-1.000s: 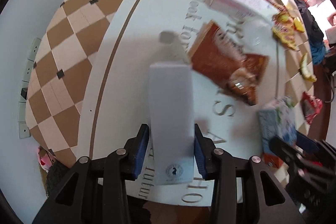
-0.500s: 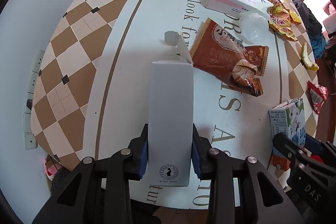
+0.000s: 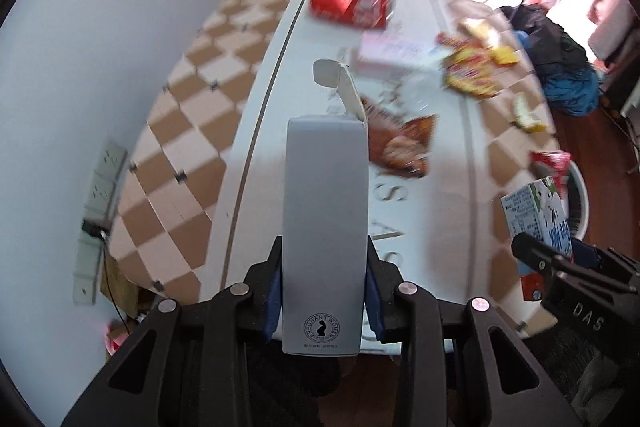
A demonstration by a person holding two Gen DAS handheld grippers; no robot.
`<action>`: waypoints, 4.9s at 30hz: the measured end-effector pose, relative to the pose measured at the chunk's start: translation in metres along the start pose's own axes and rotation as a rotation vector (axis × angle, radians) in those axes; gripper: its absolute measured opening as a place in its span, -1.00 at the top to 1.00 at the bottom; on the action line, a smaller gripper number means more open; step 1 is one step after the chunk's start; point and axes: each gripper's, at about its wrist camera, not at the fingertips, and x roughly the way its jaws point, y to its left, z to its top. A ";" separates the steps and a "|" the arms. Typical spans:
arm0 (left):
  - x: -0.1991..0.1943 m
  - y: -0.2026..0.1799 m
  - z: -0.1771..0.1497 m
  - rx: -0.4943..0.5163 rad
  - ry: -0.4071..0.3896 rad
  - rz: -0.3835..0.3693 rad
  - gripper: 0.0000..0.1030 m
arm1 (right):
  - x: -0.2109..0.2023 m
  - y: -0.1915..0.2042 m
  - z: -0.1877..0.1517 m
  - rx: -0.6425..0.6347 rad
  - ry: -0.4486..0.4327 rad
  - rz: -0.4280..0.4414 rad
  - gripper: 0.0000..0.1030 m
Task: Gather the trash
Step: 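Lift both cartons and carry them toward the white trash bin, then open both tools over the bin to drop the cartons inside, then move both open tools back over the table, then grasp the red snack bag with the right tool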
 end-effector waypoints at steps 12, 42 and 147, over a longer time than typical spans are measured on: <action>-0.111 -0.142 0.046 0.218 -0.219 -0.206 0.41 | -0.145 -0.149 0.015 0.215 -0.259 0.079 -0.12; 0.126 -0.452 0.119 0.424 0.229 -0.254 -0.94 | 0.054 -0.481 0.043 0.577 0.049 -0.033 -0.93; 0.097 -0.049 0.074 0.158 0.061 -0.067 -0.04 | 0.042 -0.084 0.071 0.157 -0.012 -0.060 0.17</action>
